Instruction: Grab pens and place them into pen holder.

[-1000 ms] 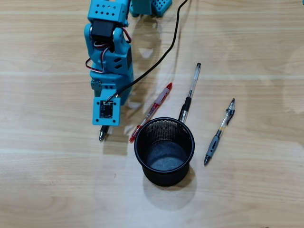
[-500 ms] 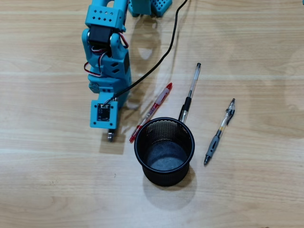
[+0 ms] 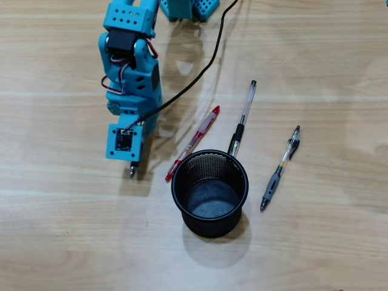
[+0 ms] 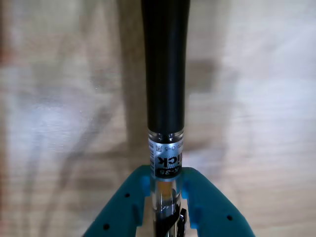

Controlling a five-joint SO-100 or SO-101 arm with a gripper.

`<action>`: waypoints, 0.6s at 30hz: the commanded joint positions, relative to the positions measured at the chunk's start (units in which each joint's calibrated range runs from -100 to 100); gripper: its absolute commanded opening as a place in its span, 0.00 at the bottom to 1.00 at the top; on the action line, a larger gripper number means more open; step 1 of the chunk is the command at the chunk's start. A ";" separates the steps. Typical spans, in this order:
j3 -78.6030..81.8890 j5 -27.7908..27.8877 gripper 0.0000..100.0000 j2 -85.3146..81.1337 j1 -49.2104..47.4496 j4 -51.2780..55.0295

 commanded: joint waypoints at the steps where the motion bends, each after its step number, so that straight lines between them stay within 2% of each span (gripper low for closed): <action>1: 0.73 1.54 0.02 -11.91 0.80 -0.58; 5: 3.61 2.00 0.02 -21.65 0.08 -1.01; 8: 8.84 2.00 0.02 -28.37 -1.83 -7.90; 13: 25.15 1.64 0.02 -38.87 -7.00 -30.72; 18: 40.75 1.59 0.02 -43.33 -12.09 -60.68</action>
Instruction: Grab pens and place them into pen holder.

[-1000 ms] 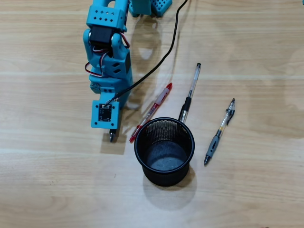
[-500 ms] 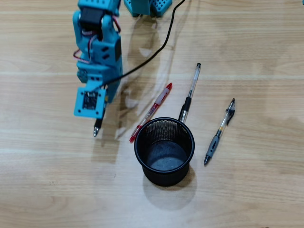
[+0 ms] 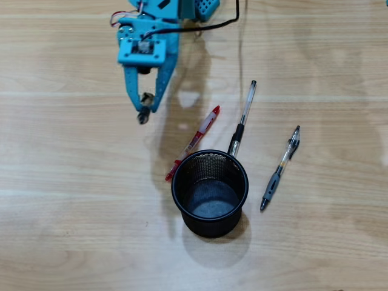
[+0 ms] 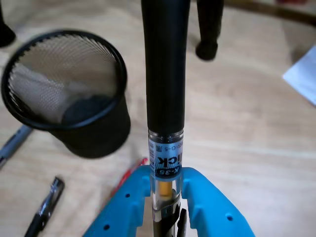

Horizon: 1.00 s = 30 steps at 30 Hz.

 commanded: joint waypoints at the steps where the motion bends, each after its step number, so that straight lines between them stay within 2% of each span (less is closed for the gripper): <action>1: 7.75 -0.18 0.02 -4.06 -3.35 -24.32; 4: 10.63 0.13 0.02 -3.89 -6.61 -40.33; 8: 9.01 0.28 0.02 -0.53 -9.88 -51.78; 17: -4.96 -0.13 0.02 12.83 -14.51 -53.07; 25: -10.73 -0.23 0.02 25.60 -13.97 -53.76; 30: -12.17 -3.43 0.02 32.99 -13.24 -53.85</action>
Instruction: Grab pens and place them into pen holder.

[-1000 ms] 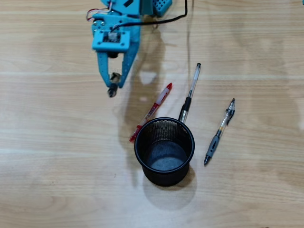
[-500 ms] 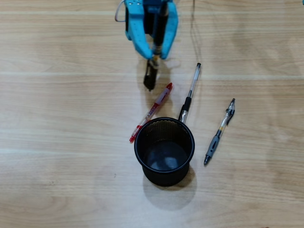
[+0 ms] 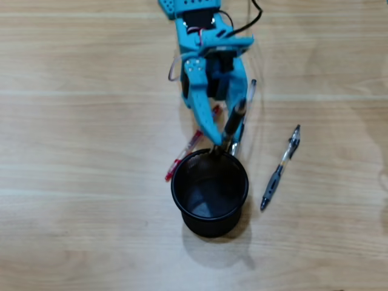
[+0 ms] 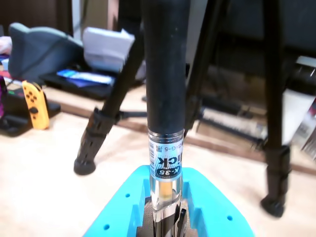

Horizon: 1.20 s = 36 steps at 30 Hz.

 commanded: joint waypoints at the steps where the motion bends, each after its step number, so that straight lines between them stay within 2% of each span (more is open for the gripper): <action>1: -3.74 -1.60 0.02 2.87 0.92 -1.25; 6: -5.54 -1.60 0.03 4.97 1.38 -1.25; 12: -5.90 -1.60 0.12 5.22 1.47 -1.25; 27: -7.07 -0.49 0.12 -0.99 1.38 0.55; 31: -5.45 1.85 0.07 -9.14 0.83 14.93; 33: -4.55 2.10 0.02 -14.43 0.56 27.33; 36: -4.37 2.15 0.02 -20.65 -0.80 46.36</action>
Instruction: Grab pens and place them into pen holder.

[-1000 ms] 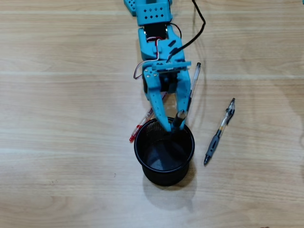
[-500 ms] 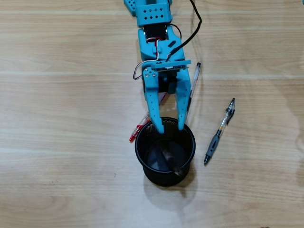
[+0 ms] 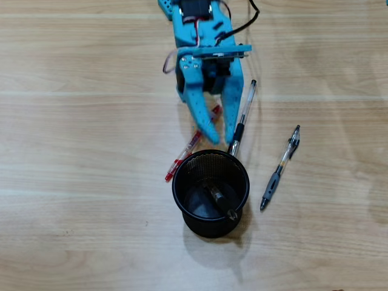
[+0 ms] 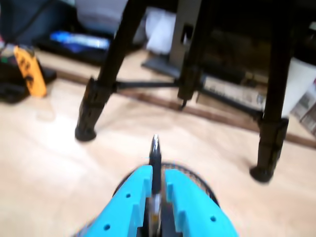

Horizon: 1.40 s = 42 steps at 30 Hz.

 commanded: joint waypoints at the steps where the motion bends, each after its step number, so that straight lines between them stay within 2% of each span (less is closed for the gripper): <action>1: -0.29 0.34 0.02 -9.95 -1.71 23.15; 6: -0.38 0.03 0.02 -14.65 -4.61 45.62; 11: -0.29 -0.32 0.02 -15.49 -7.34 57.59; 17: -0.29 -4.59 0.02 -14.90 -9.97 58.88; 21: -0.11 -10.79 0.02 -14.23 -13.60 58.97; 24: -0.11 -12.87 0.02 -11.37 -15.23 58.97; 28: -0.11 -12.97 0.02 -7.68 -16.60 59.74; 33: -1.01 -12.82 0.02 -4.74 -16.51 65.68; 42: -6.87 -12.67 0.03 2.57 -14.51 65.94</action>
